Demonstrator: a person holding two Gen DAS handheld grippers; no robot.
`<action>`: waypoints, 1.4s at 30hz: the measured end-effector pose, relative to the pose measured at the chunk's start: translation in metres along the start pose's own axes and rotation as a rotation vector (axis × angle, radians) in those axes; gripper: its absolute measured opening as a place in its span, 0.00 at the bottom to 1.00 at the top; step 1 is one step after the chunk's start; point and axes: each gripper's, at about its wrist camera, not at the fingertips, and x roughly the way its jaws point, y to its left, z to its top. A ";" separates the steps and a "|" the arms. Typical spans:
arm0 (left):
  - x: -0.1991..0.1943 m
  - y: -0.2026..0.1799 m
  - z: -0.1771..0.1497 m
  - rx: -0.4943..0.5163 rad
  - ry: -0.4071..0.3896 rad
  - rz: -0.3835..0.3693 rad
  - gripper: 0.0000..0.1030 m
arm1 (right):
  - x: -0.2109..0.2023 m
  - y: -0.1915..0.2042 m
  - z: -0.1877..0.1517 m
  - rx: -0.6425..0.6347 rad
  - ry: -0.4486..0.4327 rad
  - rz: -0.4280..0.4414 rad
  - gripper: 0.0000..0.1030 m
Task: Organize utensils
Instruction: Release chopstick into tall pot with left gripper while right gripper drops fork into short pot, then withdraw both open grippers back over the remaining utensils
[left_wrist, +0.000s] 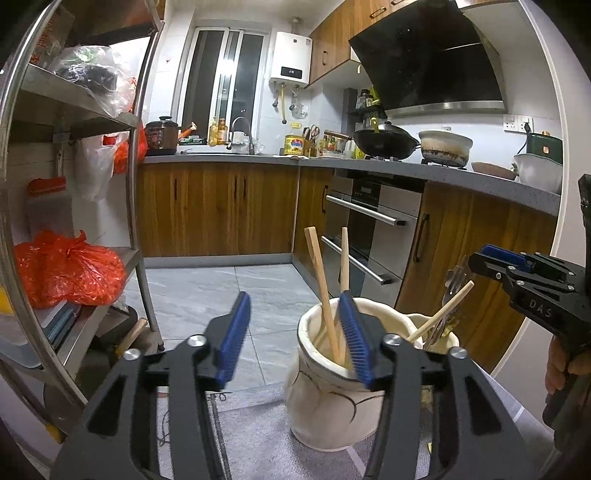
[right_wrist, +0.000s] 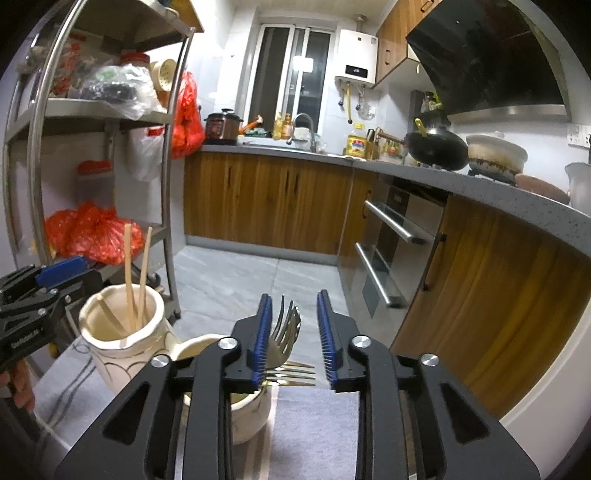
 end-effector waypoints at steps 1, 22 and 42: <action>-0.002 0.001 0.000 -0.001 -0.001 0.005 0.55 | -0.003 -0.001 0.001 0.005 -0.007 0.003 0.33; -0.093 -0.020 0.034 0.022 -0.094 0.018 0.94 | -0.074 -0.036 -0.009 0.151 -0.064 0.033 0.95; -0.102 -0.014 -0.018 0.047 0.090 0.040 0.94 | -0.088 -0.047 -0.059 0.096 0.080 0.049 0.95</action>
